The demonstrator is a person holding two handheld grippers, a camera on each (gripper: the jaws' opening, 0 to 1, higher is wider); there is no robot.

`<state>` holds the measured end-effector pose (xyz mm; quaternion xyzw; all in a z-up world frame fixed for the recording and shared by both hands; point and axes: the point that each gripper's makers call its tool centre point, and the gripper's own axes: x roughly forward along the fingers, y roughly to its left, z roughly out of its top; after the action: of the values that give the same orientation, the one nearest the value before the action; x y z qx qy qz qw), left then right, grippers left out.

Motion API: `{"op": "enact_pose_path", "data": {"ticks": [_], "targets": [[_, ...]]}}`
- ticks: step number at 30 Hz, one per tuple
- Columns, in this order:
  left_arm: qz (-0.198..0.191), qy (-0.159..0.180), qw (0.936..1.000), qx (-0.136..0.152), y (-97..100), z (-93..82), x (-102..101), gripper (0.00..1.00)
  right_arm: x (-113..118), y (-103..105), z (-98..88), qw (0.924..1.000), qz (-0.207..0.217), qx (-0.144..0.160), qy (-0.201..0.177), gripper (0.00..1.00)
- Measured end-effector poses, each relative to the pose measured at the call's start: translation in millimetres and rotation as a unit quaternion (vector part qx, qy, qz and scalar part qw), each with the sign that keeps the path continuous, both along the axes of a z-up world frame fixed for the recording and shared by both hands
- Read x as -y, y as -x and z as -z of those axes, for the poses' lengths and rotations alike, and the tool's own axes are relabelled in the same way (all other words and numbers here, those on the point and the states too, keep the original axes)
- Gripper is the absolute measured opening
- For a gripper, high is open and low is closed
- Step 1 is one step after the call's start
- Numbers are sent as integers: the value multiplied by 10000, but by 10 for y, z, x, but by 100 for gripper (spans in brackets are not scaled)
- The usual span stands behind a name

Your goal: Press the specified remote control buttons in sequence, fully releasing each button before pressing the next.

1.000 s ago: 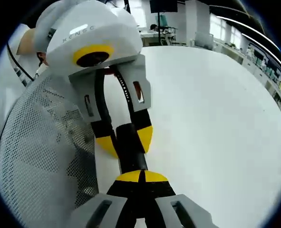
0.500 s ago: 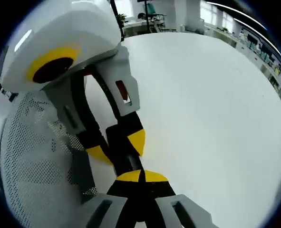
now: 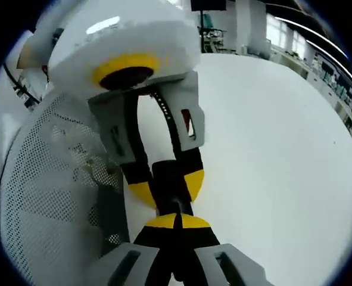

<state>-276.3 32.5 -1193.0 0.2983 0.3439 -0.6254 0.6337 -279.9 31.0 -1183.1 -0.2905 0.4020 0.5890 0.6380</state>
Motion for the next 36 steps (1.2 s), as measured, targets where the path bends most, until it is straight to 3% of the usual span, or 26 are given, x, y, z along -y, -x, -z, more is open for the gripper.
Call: {"op": "enact_pose_path", "data": {"ticks": [1, 4, 11, 15, 18, 22, 26, 29, 31, 36], "targets": [[8, 4, 10000, 0, -1, 0, 0, 22, -10, -27, -14, 9997, -161, 182, -8, 0], [6, 44, 10000, -43, -3, -1, -1, 22, 1, -23, -1, 9998, -79, 190, 67, 0], [92, 103, 9998, -131, 2, -4, 2, 23, -25, -25, 15, 9972, -348, 640, 174, 0], [91, 102, 9998, -133, 0, -3, 3, 22, -32, -39, 32, 9916, -856, 936, 242, 0], [55, 142, 9998, -135, -1, -5, 1, 22, -13, -43, 40, 9930, -804, 855, 121, 0], [6, 208, 9997, -134, -6, -6, -1, 22, -22, -30, 43, 9894, -1082, 963, 80, 0], [-21, 262, 9996, -137, -6, -6, -1, 22, -38, -28, 56, 9757, -1743, 1302, 266, 0], [-25, 284, 9995, -137, -6, -6, 2, 22, -50, -16, 65, 9579, -2304, 1667, 392, 0], [-38, 306, 9994, -136, -3, -7, 2, 22, -47, 6, 41, 9526, -2417, 1797, 431, 0], [-38, 302, 9995, -111, -1, -3, 1, 22, -63, -12, 39, 9621, -2122, 1632, 517, 0]]}}
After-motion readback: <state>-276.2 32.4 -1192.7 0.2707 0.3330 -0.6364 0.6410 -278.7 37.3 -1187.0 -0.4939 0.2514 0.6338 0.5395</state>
